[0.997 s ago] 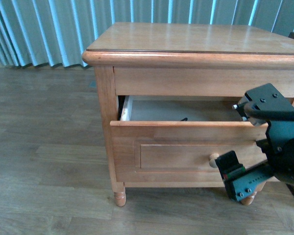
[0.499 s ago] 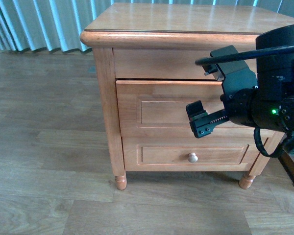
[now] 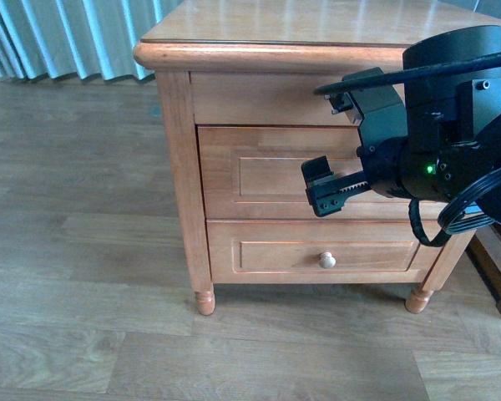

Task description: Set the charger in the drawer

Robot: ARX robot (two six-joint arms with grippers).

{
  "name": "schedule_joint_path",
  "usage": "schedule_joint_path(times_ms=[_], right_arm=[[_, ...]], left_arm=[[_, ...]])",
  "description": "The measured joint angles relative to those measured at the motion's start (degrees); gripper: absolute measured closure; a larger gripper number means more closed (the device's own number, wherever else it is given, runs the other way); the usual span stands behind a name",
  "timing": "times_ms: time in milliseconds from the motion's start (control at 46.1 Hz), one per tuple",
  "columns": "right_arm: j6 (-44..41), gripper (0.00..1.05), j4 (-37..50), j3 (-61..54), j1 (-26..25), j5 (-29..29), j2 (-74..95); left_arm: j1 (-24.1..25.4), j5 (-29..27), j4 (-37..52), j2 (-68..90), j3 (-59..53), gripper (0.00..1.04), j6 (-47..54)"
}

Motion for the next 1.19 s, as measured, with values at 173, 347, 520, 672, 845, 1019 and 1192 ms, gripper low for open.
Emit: schedule_joint_path(times_ms=[173,347,520,672,845,1019,1192], right_arm=[[-0.2,0.08,1.0,-2.1,-0.7,-2.4,-1.8],[-1.1,0.08,2.8,-10.1,-2.1,-5.6,-10.7],[-1.2,0.08,2.8,-19.9,-3.9,-8.9,-22.9],[-1.0,0.08,-2.6,-30.4,-7.6,-13.3,-38.7],[-0.3,0.08,-10.7,-37.2,-14.0,-17.9,-55.5],[0.6,0.08,-16.8,-41.9,-22.6,-23.7,-68.8],[1.0,0.08,-18.8,-43.8,-27.4,-25.0,-75.1]], left_arm=[[0.0,0.0,0.0,0.0,0.0,0.06,0.0],[0.0,0.0,0.0,0.0,0.0,0.06,0.0],[0.0,0.0,0.0,0.0,0.0,0.06,0.0],[0.0,0.0,0.0,0.0,0.0,0.06,0.0],[0.0,0.0,0.0,0.0,0.0,0.06,0.0],[0.0,0.0,0.0,0.0,0.0,0.06,0.0],[0.0,0.0,0.0,0.0,0.0,0.06,0.0]])
